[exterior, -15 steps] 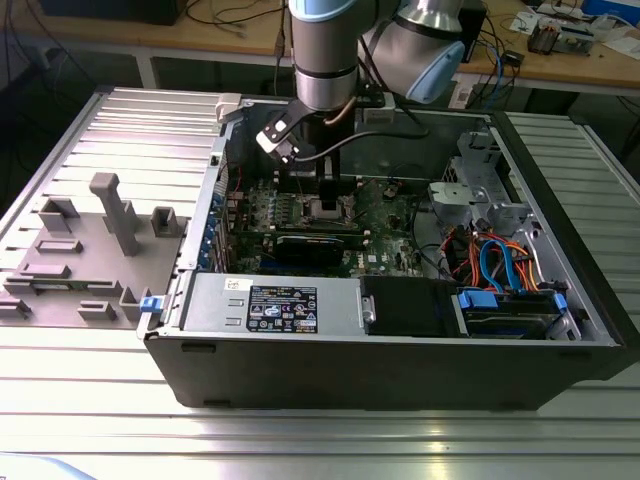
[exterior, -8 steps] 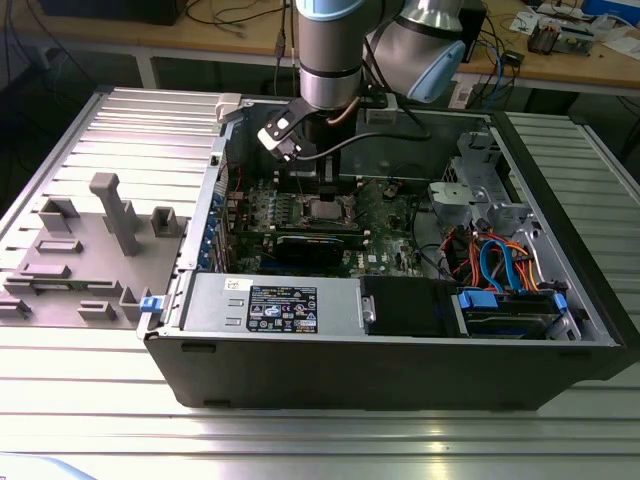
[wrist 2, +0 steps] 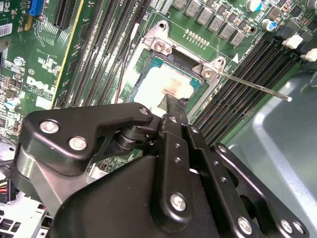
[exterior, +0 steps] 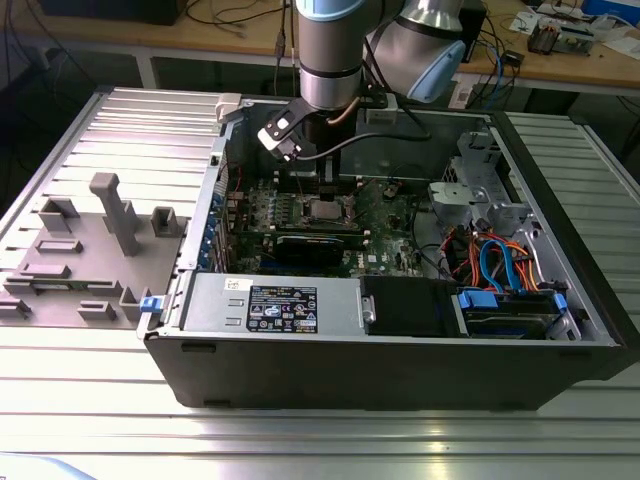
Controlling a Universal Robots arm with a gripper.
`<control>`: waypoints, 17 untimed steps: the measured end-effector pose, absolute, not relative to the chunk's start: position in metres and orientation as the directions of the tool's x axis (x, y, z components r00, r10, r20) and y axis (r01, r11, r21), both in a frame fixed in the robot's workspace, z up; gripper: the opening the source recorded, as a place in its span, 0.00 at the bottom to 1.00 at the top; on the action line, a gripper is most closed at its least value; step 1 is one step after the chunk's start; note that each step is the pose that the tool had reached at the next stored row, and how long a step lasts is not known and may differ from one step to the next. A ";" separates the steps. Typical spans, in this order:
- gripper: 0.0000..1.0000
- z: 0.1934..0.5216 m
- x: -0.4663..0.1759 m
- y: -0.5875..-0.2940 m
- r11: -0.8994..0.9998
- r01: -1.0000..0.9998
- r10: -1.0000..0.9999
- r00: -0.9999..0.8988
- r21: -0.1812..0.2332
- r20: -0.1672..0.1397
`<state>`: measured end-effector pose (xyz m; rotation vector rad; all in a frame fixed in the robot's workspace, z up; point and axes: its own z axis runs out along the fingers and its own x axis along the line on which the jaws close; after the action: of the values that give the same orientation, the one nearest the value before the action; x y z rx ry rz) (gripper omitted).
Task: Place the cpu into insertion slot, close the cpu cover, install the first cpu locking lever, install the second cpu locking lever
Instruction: 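Close the cpu cover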
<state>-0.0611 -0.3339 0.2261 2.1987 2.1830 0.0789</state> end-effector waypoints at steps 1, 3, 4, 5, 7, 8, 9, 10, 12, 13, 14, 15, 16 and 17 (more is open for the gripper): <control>0.11 0.226 -0.061 -0.334 -0.007 0.998 1.000 0.007 0.066 0.006; 0.11 0.226 -0.061 -0.334 -0.007 0.998 1.000 0.007 0.066 0.007; 0.11 0.226 -0.061 -0.334 -0.007 0.998 1.000 0.007 0.066 0.007; 0.11 0.226 -0.061 -0.334 -0.007 0.998 1.000 0.007 0.066 0.007; 0.11 0.226 -0.061 -0.334 -0.007 0.998 1.000 0.007 0.066 0.007; 0.11 0.226 -0.061 -0.334 -0.007 0.998 1.000 0.007 0.066 0.007; 0.11 0.226 -0.061 -0.334 -0.007 0.998 1.000 0.007 0.066 0.007; 0.11 0.227 -0.061 -0.334 -0.007 0.998 1.000 0.007 0.066 0.007; 0.11 0.231 -0.061 -0.334 -0.007 0.998 1.000 0.007 0.066 0.007; 0.11 0.234 -0.061 -0.334 -0.007 0.998 1.000 0.007 0.066 0.007; 0.11 0.237 -0.061 -0.334 -0.007 0.998 1.000 0.007 0.066 0.007; 0.11 0.238 -0.061 -0.334 -0.007 0.998 1.000 0.007 0.064 0.007; 0.11 0.239 -0.060 -0.334 -0.007 0.998 1.000 0.007 0.060 0.007; 0.11 0.239 -0.060 -0.334 -0.007 0.999 1.000 0.007 0.052 0.007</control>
<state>-0.0599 -0.3339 0.2386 2.2064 2.1907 0.0642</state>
